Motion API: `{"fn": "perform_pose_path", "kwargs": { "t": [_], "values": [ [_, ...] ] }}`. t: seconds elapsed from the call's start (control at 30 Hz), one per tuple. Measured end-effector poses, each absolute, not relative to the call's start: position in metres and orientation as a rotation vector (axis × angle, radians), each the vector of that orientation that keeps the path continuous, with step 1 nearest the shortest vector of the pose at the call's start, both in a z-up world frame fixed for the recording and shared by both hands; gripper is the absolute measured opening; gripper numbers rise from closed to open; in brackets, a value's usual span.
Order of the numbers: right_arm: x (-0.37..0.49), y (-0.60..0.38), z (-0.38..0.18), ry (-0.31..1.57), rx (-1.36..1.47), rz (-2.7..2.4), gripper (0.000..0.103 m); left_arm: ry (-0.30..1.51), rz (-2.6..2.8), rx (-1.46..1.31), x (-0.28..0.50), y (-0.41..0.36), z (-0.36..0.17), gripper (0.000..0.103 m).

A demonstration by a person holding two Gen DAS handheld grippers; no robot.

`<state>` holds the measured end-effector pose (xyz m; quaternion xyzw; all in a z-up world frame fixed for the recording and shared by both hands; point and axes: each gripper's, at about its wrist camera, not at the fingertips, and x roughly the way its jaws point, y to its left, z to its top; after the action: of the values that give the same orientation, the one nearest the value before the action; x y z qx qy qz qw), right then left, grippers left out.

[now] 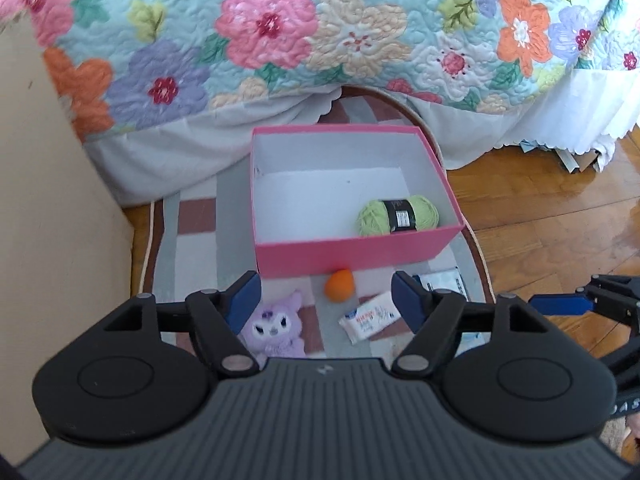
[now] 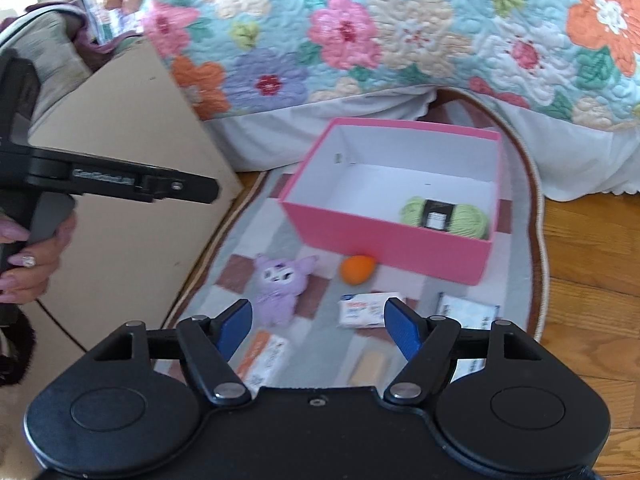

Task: Organize objects
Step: 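Move the right gripper to the clear packaged item and close on it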

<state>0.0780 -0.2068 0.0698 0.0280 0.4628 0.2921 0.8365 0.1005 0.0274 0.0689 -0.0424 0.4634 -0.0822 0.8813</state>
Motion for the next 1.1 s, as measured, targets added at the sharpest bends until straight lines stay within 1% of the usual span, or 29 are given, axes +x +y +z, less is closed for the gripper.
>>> {"fn": "perform_pose_path", "kwargs": {
  "t": [0.23, 0.43, 0.63, 0.87, 1.0, 1.1],
  "values": [
    [0.051, -0.183, 0.048, 0.984, 0.036, 0.696, 0.078, 1.05, -0.167, -0.13, 0.074, 0.038, 0.023, 0.072],
    [0.044, -0.16, 0.006, 1.023, 0.048, 0.731, 0.078, 1.11, -0.162, -0.146, 0.066, 0.042, -0.016, 0.072],
    [0.046, -0.133, -0.032, 1.055, -0.014, 0.719, 0.078, 1.161, -0.132, -0.153, 0.063, 0.047, -0.058, 0.072],
    [0.048, -0.108, -0.072, 1.113, 0.01, 0.737, 0.078, 1.251, -0.126, -0.225, 0.058, 0.054, -0.106, 0.072],
    [0.046, -0.093, -0.093, 1.149, -0.018, 0.715, 0.078, 1.31, -0.129, -0.308, 0.055, 0.058, -0.127, 0.072],
    [0.042, -0.088, -0.102, 1.157, -0.019, 0.719, 0.078, 1.309, -0.144, -0.33, 0.053, 0.055, -0.132, 0.072]
  ]
}}
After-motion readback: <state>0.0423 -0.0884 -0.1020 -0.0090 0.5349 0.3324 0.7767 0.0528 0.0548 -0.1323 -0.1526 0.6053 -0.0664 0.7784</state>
